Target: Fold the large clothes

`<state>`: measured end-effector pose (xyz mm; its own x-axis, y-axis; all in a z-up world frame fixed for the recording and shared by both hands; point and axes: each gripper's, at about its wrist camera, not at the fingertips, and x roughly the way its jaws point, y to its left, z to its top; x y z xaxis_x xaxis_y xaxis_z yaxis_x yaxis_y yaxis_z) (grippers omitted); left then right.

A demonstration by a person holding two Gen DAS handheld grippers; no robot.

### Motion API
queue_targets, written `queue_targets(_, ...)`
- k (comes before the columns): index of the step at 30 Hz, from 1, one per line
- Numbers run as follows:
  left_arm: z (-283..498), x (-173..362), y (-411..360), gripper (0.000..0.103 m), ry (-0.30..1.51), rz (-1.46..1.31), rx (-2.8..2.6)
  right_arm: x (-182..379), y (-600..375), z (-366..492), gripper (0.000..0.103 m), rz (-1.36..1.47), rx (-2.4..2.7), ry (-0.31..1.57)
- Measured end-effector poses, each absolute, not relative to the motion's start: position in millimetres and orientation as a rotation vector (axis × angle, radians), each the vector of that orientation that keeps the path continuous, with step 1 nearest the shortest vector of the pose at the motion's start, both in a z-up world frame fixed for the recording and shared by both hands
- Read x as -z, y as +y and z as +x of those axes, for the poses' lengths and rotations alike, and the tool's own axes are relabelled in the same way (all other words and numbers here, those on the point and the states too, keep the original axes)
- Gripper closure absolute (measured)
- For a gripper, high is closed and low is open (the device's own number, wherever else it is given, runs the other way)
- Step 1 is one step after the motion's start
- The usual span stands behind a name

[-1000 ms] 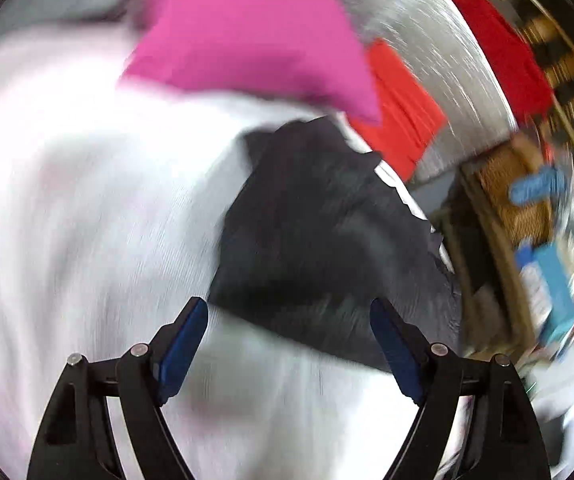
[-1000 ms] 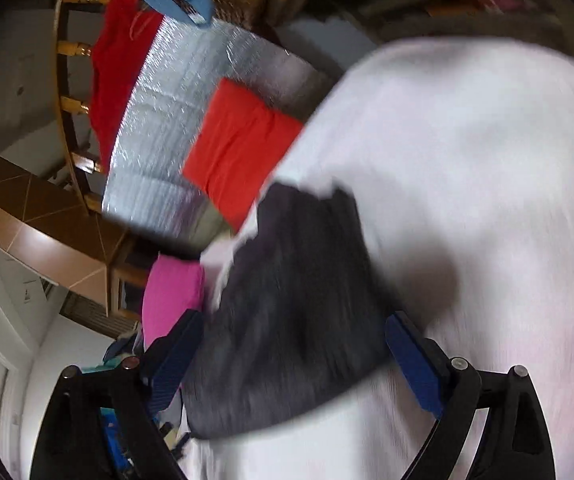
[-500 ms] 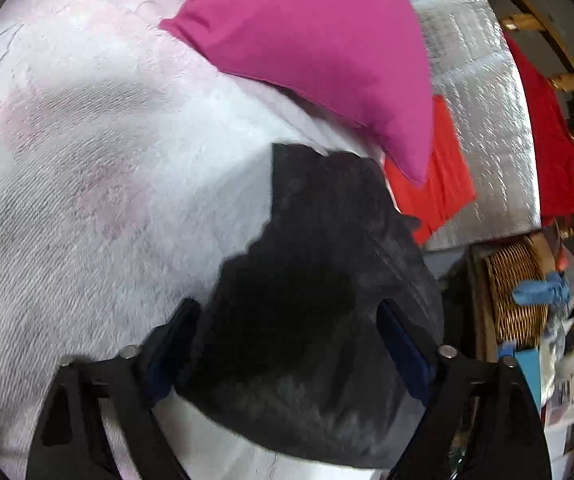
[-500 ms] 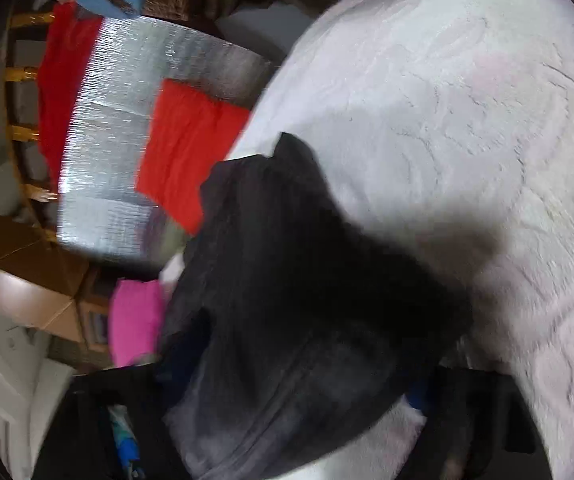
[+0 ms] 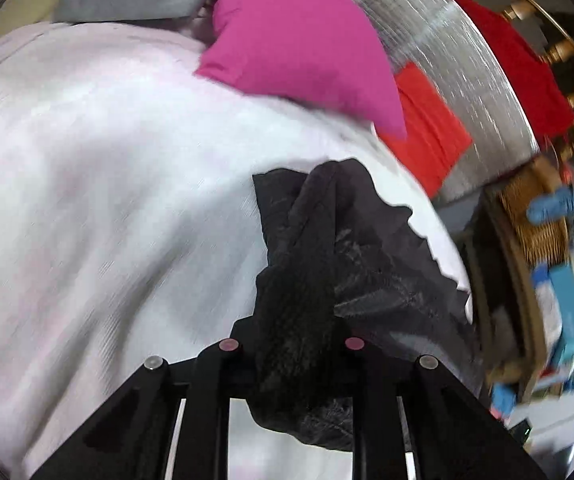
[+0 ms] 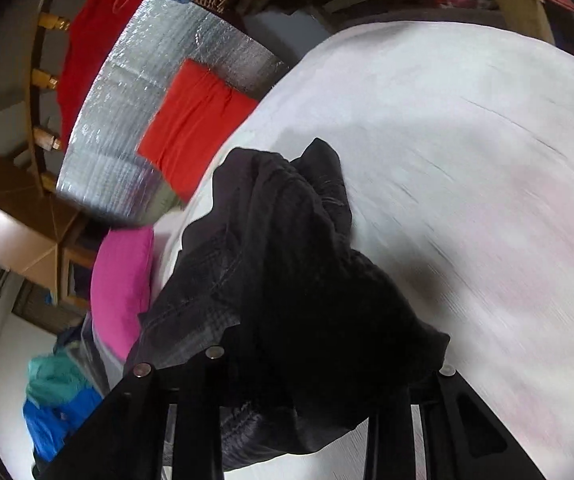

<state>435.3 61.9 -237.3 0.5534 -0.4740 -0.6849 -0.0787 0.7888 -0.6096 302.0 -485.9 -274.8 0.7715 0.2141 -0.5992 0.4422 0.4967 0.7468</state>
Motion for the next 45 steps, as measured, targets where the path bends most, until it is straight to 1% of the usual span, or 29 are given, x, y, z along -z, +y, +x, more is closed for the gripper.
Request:
queue_targets(3, 380, 247, 78, 0.080, 0.991, -0.620, 0.278, 281, -476, 244, 0.070, 1.053, 0.129, 0.738)
queue_targets(4, 366, 250, 82, 0.071, 1.002, -0.608, 0.283, 283, -474, 231, 0.068, 1.040, 0.127, 0.749)
queue_targets(5, 350, 254, 89, 0.065, 1.024, -0.589, 0.271, 284, -473, 215, 0.065, 1.026, 0.127, 0.773)
queue_targets(6, 343, 254, 93, 0.062, 1.035, -0.582, 0.265, 284, -473, 208, 0.055, 1.029, 0.120, 0.791)
queue_targets(7, 337, 254, 99, 0.059, 1.045, -0.572, 0.253, 284, -475, 199, 0.048, 1.038, 0.120, 0.831)
queue_targets(8, 329, 249, 106, 0.057, 1.039, -0.559, 0.253, 283, -479, 192, 0.032, 1.040, 0.144, 0.874)
queue_targets(9, 323, 243, 112, 0.054, 1.030, -0.539, 0.256, 279, -486, 184, 0.030, 1.027, 0.173, 0.888)
queue_targets(10, 321, 235, 114, 0.048, 1.023, -0.512, 0.247, 272, -491, 175, 0.030, 1.000, 0.177, 0.886)
queue_targets(12, 318, 214, 118, 0.043, 0.969, -0.445, 0.214, 254, -498, 163, 0.029, 0.908, 0.223, 0.875)
queue_targets(14, 320, 190, 112, 0.031, 0.900, -0.378, 0.213, 232, -503, 158, 0.029, 0.796, 0.304, 0.832)
queue_targets(16, 328, 178, 100, 0.026, 0.867, -0.342, 0.235, 209, -503, 166, 0.028, 0.731, 0.280, 0.778)
queue_targets(17, 337, 173, 90, 0.024, 0.857, -0.322, 0.249, 202, -499, 175, 0.026, 0.715, 0.252, 0.767)
queue_targets(21, 379, 173, 31, 0.021, 0.910, -0.241, 0.334, 191, -465, 238, 0.023, 0.625, 0.137, 0.799)
queue_targets(26, 441, 210, -33, 0.021, 1.077, -0.118, 0.322, 207, -407, 339, 0.023, 0.459, 0.103, 0.955)
queue_targets(28, 455, 224, -46, 0.021, 1.095, -0.051, 0.267, 216, -392, 368, 0.023, 0.379, 0.123, 0.997)
queue_targets(32, 472, 236, -60, 0.021, 1.061, 0.021, 0.246, 245, -380, 408, 0.022, 0.282, 0.159, 1.097)
queue_targets(34, 479, 240, -70, 0.021, 1.053, 0.050, 0.251, 255, -379, 415, 0.024, 0.267, 0.169, 1.101)
queue_targets(35, 481, 241, -75, 0.022, 1.043, 0.073, 0.249, 255, -379, 415, 0.033, 0.252, 0.173, 1.087)
queue_targets(36, 483, 242, -80, 0.025, 1.035, 0.095, 0.247, 252, -377, 415, 0.055, 0.213, 0.177, 1.060)
queue_targets(37, 486, 243, -86, 0.032, 1.026, 0.122, 0.242, 249, -375, 417, 0.062, 0.184, 0.183, 1.049)
queue_targets(38, 489, 242, -92, 0.043, 1.014, 0.147, 0.232, 246, -374, 416, 0.073, 0.173, 0.188, 1.037)
queue_targets(39, 491, 240, -95, 0.052, 1.004, 0.157, 0.224, 241, -375, 417, 0.080, 0.166, 0.191, 1.008)
queue_targets(40, 494, 236, -98, 0.074, 0.991, 0.157, 0.227, 237, -377, 416, 0.081, 0.169, 0.199, 0.988)
queue_targets(41, 499, 230, -100, 0.088, 0.982, 0.128, 0.260, 229, -382, 416, 0.082, 0.185, 0.209, 0.947)
queue_targets(42, 503, 225, -101, 0.090, 0.971, 0.115, 0.263, 222, -388, 417, 0.083, 0.213, 0.217, 0.918)
queue_targets(43, 506, 219, -101, 0.097, 0.942, 0.111, 0.256, 217, -393, 416, 0.083, 0.239, 0.219, 0.896)
queue_targets(44, 510, 211, -102, 0.097, 0.895, 0.116, 0.243, 212, -400, 415, 0.086, 0.275, 0.222, 0.864)
queue_targets(45, 513, 208, -102, 0.097, 0.872, 0.119, 0.231, 207, -407, 417, 0.096, 0.301, 0.238, 0.824)
